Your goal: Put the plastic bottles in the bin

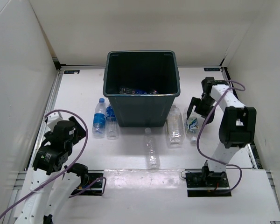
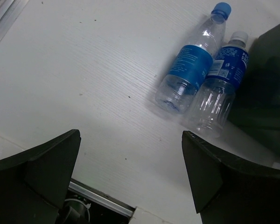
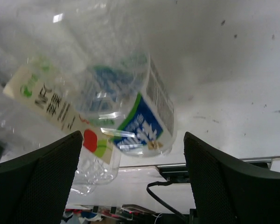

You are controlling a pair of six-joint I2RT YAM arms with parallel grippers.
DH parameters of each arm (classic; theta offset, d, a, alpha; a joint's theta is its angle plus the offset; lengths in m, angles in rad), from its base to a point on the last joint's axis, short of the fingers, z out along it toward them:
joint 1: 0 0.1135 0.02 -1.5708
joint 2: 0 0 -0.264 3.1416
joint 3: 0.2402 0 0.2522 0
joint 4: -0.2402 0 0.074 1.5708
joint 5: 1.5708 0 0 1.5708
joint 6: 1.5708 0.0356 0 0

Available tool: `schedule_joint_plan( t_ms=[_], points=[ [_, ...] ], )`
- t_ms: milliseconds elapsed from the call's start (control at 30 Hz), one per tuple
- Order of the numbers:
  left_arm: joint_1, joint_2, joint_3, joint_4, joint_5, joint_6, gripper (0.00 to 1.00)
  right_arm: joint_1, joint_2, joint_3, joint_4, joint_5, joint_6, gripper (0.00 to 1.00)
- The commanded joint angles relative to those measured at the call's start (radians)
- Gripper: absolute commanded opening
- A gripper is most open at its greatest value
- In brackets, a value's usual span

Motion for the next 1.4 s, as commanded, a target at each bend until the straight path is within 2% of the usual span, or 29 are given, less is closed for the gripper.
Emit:
schedule_joint_plan(
  t_ms=[0,233,500,633,700,900,1033,1267,1367],
  points=[
    [-0.004,0.013,-0.011,0.06,0.064,0.031,1.0,-0.02,0.064,0.079,-0.02,-0.036,-0.007,0.9],
    [-0.004,0.022,-0.017,0.08,0.067,0.051,1.0,-0.02,0.165,0.164,-0.077,-0.003,0.018,0.9],
    [-0.005,0.034,-0.029,0.124,0.09,0.061,1.0,-0.003,0.26,0.187,-0.14,0.03,0.055,0.9],
    [-0.004,0.066,-0.023,0.164,0.117,0.121,1.0,-0.008,0.292,0.178,-0.146,0.011,0.053,0.88],
    [-0.004,0.075,-0.018,0.171,0.143,0.127,1.0,-0.005,0.296,0.189,-0.145,0.01,0.056,0.83],
    [-0.004,0.088,-0.021,0.157,0.162,0.086,1.0,-0.014,0.352,0.252,-0.2,-0.006,0.05,0.61],
    [-0.005,0.131,0.002,0.163,0.162,0.072,1.0,-0.049,0.349,0.264,-0.209,0.006,0.056,0.57],
    [-0.004,0.169,0.014,0.158,0.156,0.032,1.0,-0.146,0.187,0.371,-0.209,-0.035,0.065,0.42],
    [-0.005,0.195,0.022,0.166,0.154,0.031,1.0,-0.198,0.104,0.47,-0.211,-0.064,0.093,0.4]
  ],
)
